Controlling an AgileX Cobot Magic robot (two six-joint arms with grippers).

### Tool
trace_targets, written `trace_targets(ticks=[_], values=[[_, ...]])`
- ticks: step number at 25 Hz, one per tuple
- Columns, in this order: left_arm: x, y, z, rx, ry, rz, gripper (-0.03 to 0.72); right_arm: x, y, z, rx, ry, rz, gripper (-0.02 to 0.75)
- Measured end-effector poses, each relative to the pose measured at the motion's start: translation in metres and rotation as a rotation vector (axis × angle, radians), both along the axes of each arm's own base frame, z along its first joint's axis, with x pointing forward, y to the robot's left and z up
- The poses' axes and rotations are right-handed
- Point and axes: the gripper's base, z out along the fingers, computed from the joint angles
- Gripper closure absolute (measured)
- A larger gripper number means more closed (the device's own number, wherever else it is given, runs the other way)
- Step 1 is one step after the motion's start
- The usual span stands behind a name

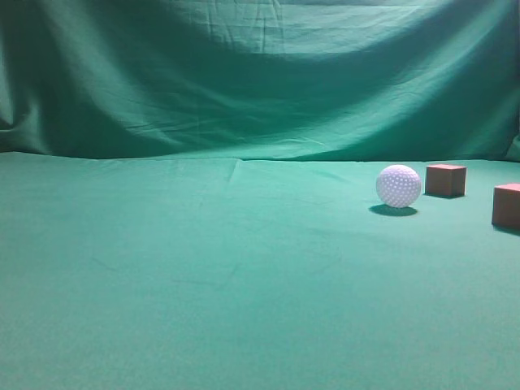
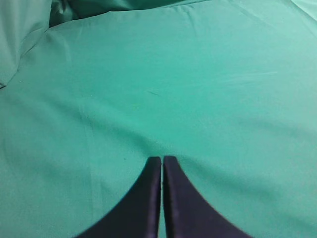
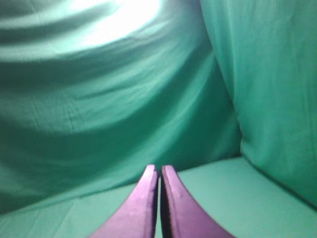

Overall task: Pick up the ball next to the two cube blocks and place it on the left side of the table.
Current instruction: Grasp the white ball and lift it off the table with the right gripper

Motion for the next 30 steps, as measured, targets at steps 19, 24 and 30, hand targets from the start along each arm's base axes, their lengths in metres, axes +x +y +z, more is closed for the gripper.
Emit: trace_targets(ticks=[19,24,30], values=[[0.000,0.000,0.000,0.000,0.000,0.000,0.688,0.122,0.072,0.076,-0.386,0.698,0.559,0.738],[0.000,0.000,0.000,0.000,0.000,0.000,0.688,0.172,0.107,0.058,-0.448,0.830,0.653,0.738],[0.000,0.000,0.000,0.000,0.000,0.000,0.688,0.228,0.129,0.018,-0.488,0.959,0.676,0.503]])
